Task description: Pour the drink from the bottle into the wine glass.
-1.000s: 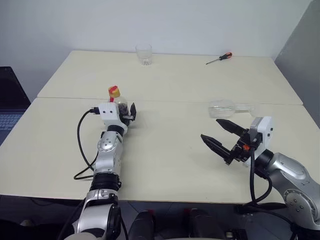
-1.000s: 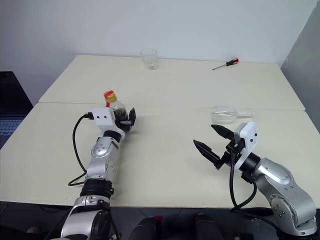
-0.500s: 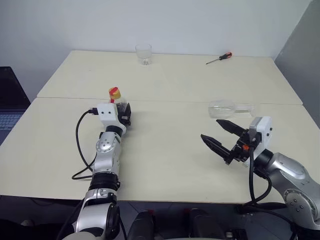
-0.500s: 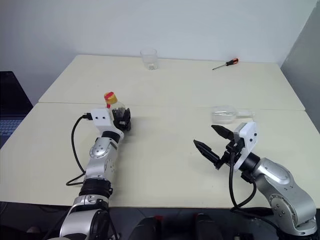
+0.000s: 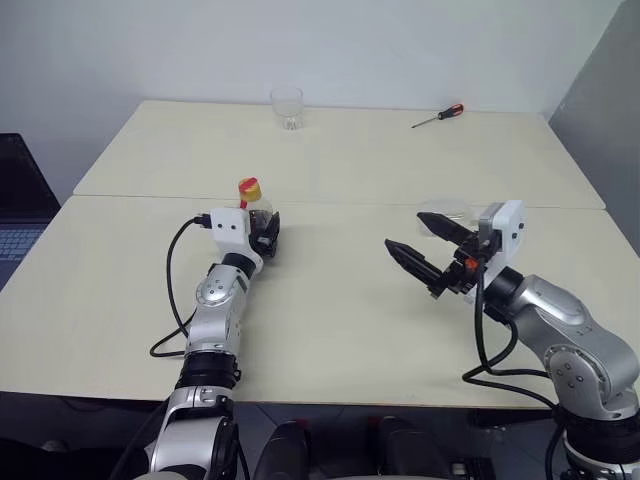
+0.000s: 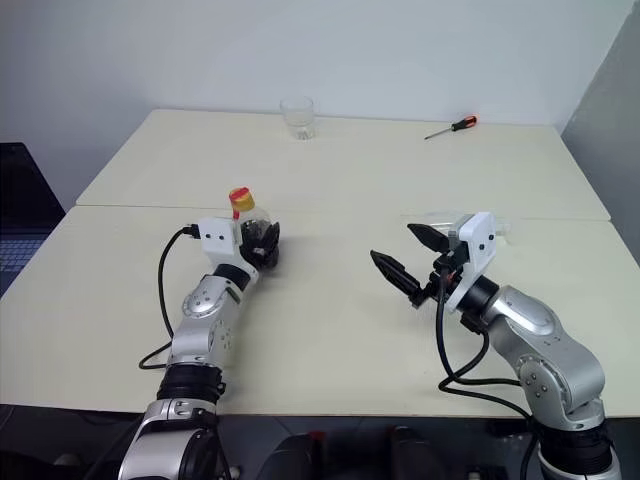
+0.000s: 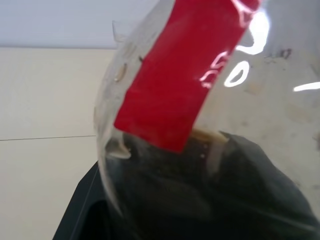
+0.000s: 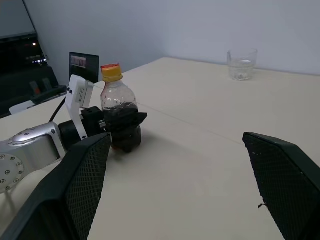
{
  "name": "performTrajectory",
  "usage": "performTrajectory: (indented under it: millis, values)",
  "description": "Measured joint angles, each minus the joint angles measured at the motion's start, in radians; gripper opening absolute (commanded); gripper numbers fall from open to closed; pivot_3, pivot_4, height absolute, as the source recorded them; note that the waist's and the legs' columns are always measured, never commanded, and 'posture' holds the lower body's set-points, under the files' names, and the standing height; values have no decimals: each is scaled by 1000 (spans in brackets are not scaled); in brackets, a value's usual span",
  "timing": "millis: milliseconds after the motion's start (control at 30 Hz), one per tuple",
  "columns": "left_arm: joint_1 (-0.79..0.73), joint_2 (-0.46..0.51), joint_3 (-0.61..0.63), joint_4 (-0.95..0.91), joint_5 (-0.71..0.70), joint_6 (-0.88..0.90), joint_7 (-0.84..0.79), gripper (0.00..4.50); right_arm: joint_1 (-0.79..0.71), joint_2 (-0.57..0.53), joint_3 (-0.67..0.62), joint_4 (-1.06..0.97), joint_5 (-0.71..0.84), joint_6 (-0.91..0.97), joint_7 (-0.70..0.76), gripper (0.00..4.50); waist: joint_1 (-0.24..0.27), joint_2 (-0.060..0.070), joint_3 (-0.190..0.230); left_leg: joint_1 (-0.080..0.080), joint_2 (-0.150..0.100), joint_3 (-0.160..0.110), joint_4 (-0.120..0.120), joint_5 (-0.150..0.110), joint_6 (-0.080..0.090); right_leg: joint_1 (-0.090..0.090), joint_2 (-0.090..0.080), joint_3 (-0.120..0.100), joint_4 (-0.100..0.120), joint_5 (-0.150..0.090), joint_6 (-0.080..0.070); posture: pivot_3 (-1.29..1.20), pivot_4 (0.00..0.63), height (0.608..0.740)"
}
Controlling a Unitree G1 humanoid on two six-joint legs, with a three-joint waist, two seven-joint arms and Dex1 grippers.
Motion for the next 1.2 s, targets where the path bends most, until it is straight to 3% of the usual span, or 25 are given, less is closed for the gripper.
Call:
performTrajectory:
  millis: [200, 233, 1000, 1100, 1200]
  values:
    - [0, 0, 0, 0, -1, 6, 5, 4396, 5, 0, 0, -1, 0, 0, -3, 4500, 0, 0, 0, 0, 0, 0, 0, 0, 0, 0, 0, 0, 0, 0, 0, 0, 150, 740]
    - [0, 0, 0, 0, -2, 7, 5, 4453, 5, 0, 0, -1, 0, 1, -3, 4500, 0, 0, 0, 0, 0, 0, 0, 0, 0, 0, 0, 0, 0, 0, 0, 0, 150, 740]
    - [-42, 7, -2, 118, -18, -163, -77, 4453, 9, 0, 0, -3, 2, 22, -23, 4500, 0, 0, 0, 0, 0, 0, 0, 0, 0, 0, 0, 0, 0, 0, 0, 0, 150, 740]
    - [-42, 8, -1, 121, -18, -170, -79, 3862, 9, 0, 0, -3, 2, 22, -23, 4500, 0, 0, 0, 0, 0, 0, 0, 0, 0, 0, 0, 0, 0, 0, 0, 0, 150, 740]
    - [-44, 9, -1, 126, -18, -171, -81, 2930, 9, 1, 0, -3, 2, 22, -24, 4500, 0, 0, 0, 0, 0, 0, 0, 0, 0, 0, 0, -1, 0, 0, 0, 0, 150, 740]
